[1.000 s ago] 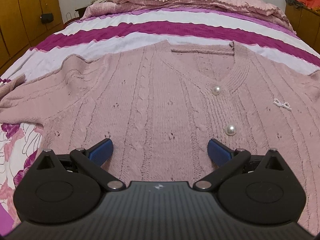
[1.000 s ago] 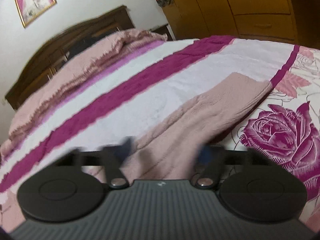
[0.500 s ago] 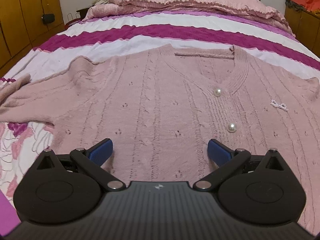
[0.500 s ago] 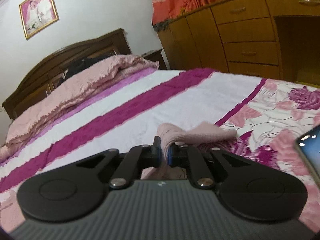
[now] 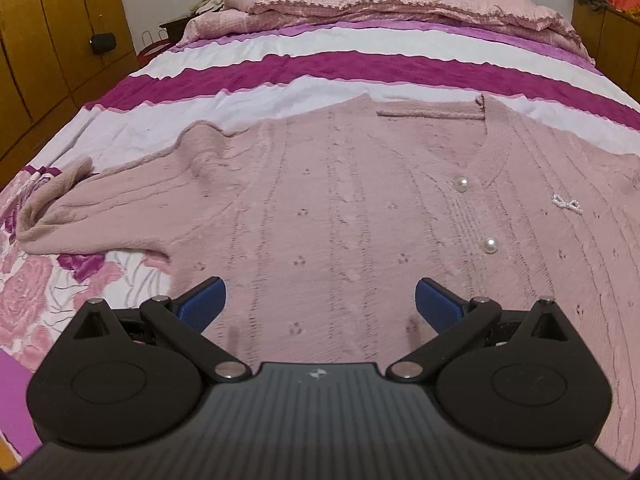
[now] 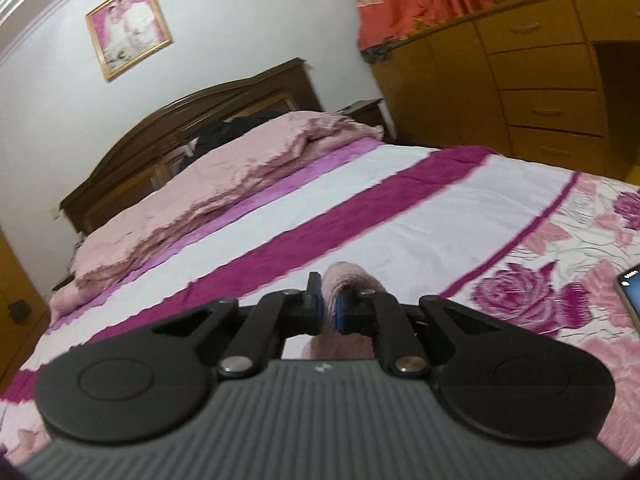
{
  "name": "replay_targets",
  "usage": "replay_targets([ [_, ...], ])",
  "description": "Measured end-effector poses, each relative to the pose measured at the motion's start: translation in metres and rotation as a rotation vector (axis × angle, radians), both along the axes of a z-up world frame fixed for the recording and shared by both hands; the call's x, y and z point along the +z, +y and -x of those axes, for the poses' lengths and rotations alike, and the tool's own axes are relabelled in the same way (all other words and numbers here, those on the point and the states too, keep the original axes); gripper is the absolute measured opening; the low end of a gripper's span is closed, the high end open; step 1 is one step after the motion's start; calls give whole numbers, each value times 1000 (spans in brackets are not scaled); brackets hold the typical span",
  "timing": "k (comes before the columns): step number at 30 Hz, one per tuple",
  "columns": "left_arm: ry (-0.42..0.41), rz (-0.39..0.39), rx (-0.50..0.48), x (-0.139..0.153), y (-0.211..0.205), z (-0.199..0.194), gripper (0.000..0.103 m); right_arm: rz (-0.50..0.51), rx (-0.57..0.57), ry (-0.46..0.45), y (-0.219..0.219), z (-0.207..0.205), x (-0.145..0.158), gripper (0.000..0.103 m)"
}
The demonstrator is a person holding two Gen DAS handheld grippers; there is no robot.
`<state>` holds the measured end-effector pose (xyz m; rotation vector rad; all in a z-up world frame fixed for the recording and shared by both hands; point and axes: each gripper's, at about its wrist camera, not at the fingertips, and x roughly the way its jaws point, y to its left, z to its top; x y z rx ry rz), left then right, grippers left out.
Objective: Fold small clothes
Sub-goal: 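Grasp the sleeve cuff with the right gripper and lift it, then carry the sleeve across the cardigan body and release it with the right gripper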
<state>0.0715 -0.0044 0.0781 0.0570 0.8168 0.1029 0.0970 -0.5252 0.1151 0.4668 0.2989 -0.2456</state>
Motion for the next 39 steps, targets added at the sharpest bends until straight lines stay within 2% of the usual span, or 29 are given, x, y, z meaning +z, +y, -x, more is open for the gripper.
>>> replay_targets([
  [9, -41, 1, 34, 23, 41, 20, 103, 77, 151, -43, 90, -29, 35, 9],
  [16, -74, 13, 87, 34, 82, 23, 103, 62, 299, -96, 178, -50, 44, 9],
  [22, -87, 33, 130, 34, 116, 21, 103, -10, 418, -52, 259, -68, 17, 10],
  [28, -89, 43, 165, 24, 145, 24, 103, 38, 515, 42, 331, -83, -34, 10],
  [32, -72, 67, 174, 12, 156, 22, 103, 9, 542, 98, 358, -90, -59, 10],
  [39, -80, 82, 176, 4, 163, 20, 103, -8, 594, 100, 378, -94, -68, 12],
])
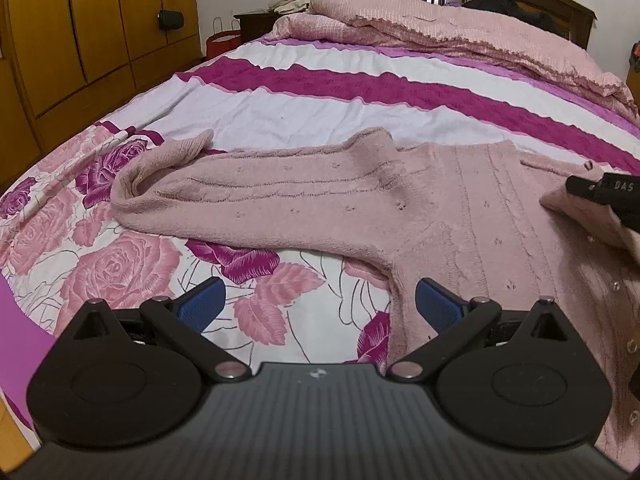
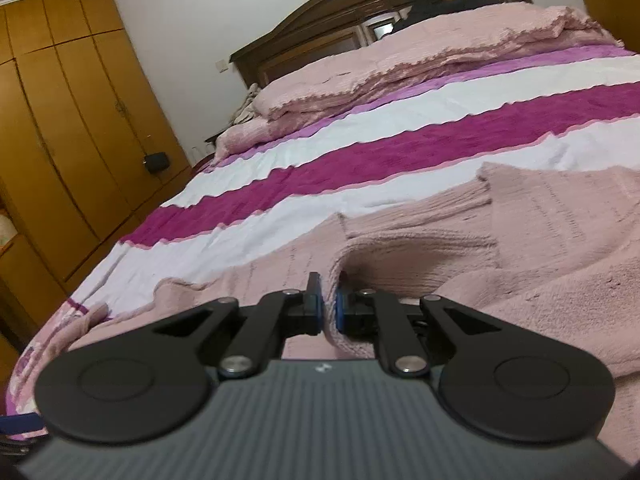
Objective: Fold small clothes
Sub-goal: 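Carry the sleeve across the cardigan body and release it with the right gripper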
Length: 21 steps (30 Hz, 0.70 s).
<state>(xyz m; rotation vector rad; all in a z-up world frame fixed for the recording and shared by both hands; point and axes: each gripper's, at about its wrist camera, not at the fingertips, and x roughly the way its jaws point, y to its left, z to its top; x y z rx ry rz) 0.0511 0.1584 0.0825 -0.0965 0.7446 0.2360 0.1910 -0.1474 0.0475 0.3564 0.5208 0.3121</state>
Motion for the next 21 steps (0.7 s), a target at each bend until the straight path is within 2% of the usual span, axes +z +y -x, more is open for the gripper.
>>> replay_targets([
  [3, -15, 8, 1, 1, 2, 1, 103, -19, 50, 19, 0, 1, -3, 13],
  [6, -21, 14, 0, 2, 1, 0, 103, -3, 82, 97, 2, 0, -10, 16],
  [8, -22, 14, -3, 4, -2, 0, 103, -4, 88, 126, 2, 3, -13, 31],
  [10, -26, 12, -13, 6, -6, -1, 103, -27, 97, 124, -1, 15, -12, 70],
  [12, -30, 10, -30, 8, -12, -2, 103, -38, 111, 109, -2, 26, -8, 80],
  [17, -45, 0, -93, 17, -34, -13, 103, -2, 121, 93, -16, 57, 6, 78],
  [21, -59, -14, -162, 26, -60, -24, 103, 81, 66, 46, -40, 76, 19, 78],
])
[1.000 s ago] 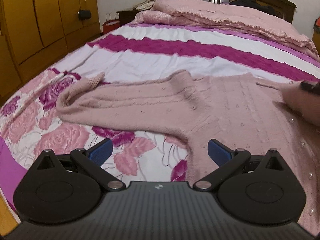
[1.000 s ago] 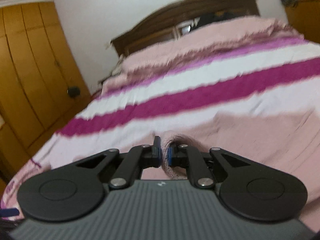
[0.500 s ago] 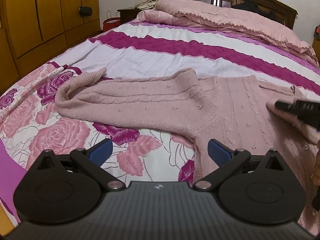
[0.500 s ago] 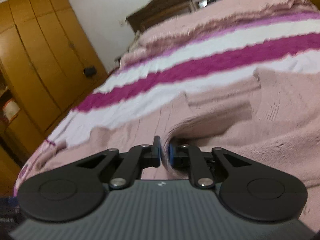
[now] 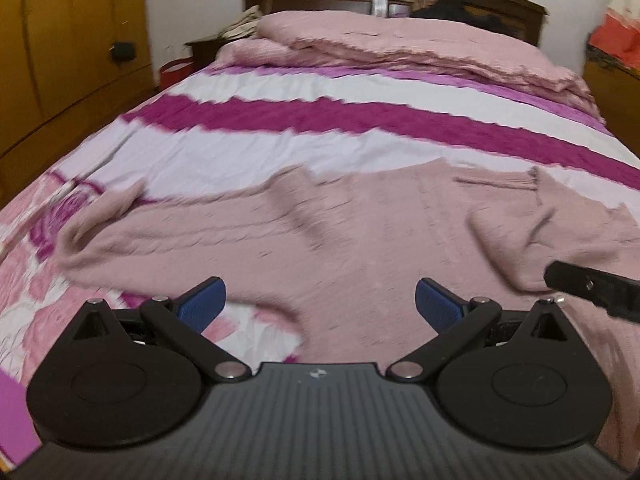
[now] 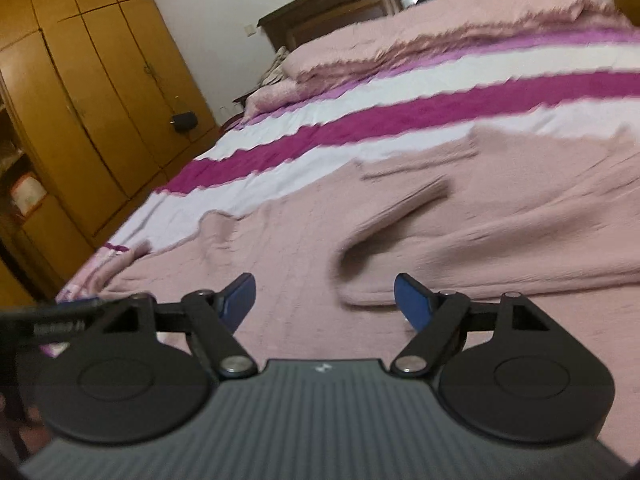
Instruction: Fold small clothes
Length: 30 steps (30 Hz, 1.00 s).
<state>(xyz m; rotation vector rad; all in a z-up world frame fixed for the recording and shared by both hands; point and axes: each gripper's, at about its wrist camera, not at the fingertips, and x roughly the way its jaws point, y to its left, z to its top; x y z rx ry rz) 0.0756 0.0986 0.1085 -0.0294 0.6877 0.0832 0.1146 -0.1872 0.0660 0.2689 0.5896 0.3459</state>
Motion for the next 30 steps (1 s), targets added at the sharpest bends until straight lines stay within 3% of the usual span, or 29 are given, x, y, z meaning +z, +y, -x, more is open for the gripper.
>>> replay_targets([
  [5, -19, -27, -81, 7, -40, -18, 103, 117, -142, -34, -36, 9, 3, 78],
  [10, -18, -51, -163, 5, -80, -42, 103, 117, -264, -4, -72, 4, -9, 78],
  [16, 37, 6, -268, -4, -117, -83, 103, 156, -350, 18, -98, 3, -23, 77],
  [20, 10, -55, -305, -15, -147, -101, 102, 136, -363, 30, -108, 3, -32, 77],
  [24, -10, -139, -324, -31, -170, -112, 83, 170, -357, 6, -103, 6, -42, 77],
  [26, 5, -159, -330, -39, -177, -122, 63, 199, -350, -3, -100, 5, -45, 77],
  [28, 18, -170, -332, -45, -180, -130, 54, 213, -349, -9, -97, 4, -48, 77],
  [30, 24, -172, -341, -51, -185, -139, 51, 216, -344, -12, -96, 4, -50, 79],
])
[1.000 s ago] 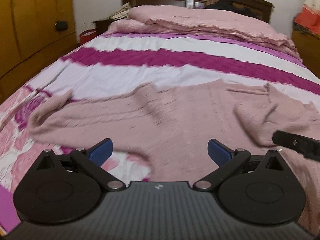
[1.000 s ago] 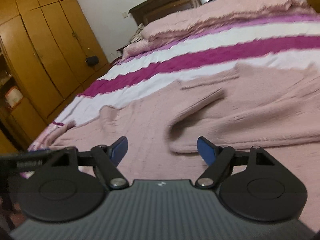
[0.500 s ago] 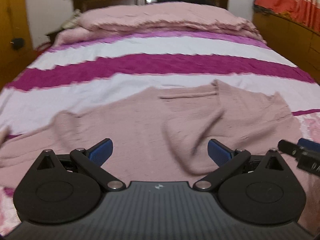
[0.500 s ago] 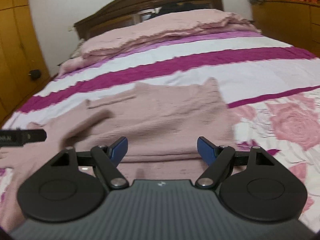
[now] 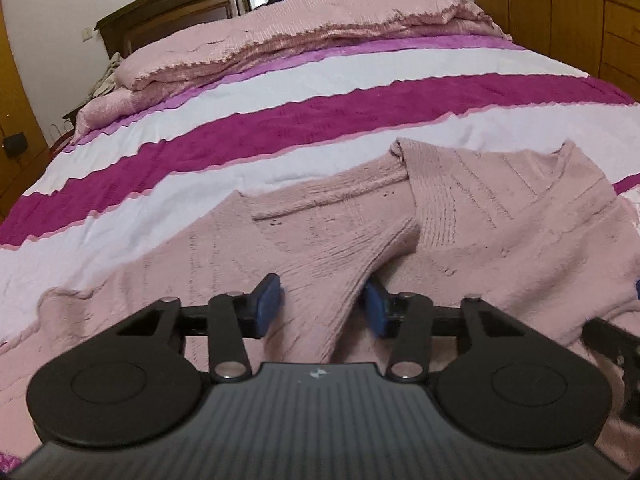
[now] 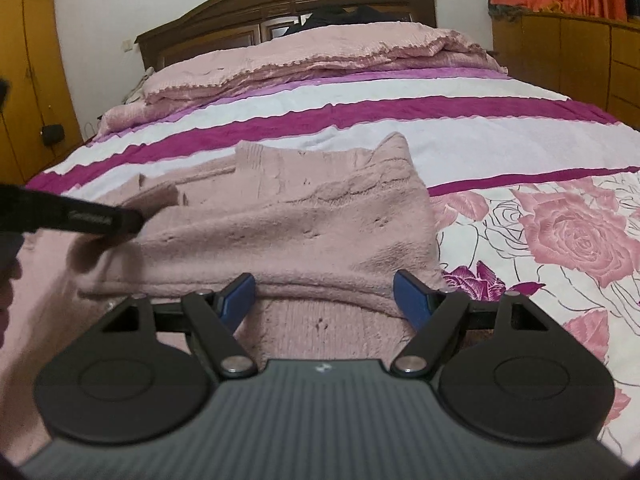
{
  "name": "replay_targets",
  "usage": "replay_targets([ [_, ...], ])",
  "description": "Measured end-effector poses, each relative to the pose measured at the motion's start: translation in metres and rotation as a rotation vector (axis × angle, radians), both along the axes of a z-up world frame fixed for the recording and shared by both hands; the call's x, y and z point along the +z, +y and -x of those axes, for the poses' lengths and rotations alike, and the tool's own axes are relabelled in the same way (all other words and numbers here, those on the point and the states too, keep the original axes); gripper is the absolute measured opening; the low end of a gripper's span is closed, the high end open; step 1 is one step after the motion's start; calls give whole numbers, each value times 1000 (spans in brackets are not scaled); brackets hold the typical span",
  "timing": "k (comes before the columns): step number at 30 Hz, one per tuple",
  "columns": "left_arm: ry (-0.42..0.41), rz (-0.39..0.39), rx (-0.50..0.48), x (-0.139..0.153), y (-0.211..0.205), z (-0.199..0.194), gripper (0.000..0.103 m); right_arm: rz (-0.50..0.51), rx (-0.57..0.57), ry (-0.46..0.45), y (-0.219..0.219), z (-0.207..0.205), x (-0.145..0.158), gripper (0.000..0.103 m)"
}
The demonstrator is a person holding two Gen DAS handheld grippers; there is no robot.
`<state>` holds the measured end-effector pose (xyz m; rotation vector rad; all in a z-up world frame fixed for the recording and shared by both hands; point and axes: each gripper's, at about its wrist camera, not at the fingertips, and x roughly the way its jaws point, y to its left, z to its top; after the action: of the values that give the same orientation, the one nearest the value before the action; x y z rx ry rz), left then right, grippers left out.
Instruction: Fold small clothes
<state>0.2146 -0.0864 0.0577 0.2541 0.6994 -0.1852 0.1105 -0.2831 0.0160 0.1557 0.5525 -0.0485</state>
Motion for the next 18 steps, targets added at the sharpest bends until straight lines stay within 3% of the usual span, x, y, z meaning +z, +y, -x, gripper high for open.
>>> replay_targets([
  [1, 0, -2, -8, -2, -2, -4, 43, 1, 1, -2, 1, 0, -1, 80],
  [3, 7, -8, -24, -7, -7, -9, 15, 7, 3, -5, 2, 0, -3, 80],
  [4, 3, -6, -19, -6, -8, -11, 8, 10, 4, -6, 3, 0, -3, 81],
  [9, -92, 74, 111, 16, 21, -5, 8, 9, 6, -12, 3, 1, -4, 81],
  [12, -131, 76, 203, 23, 48, 1, 8, 14, 8, -12, 3, 2, -4, 82],
  [18, -114, 130, 326, 13, 90, 23, 8, 17, 9, -12, 5, 2, -4, 82],
])
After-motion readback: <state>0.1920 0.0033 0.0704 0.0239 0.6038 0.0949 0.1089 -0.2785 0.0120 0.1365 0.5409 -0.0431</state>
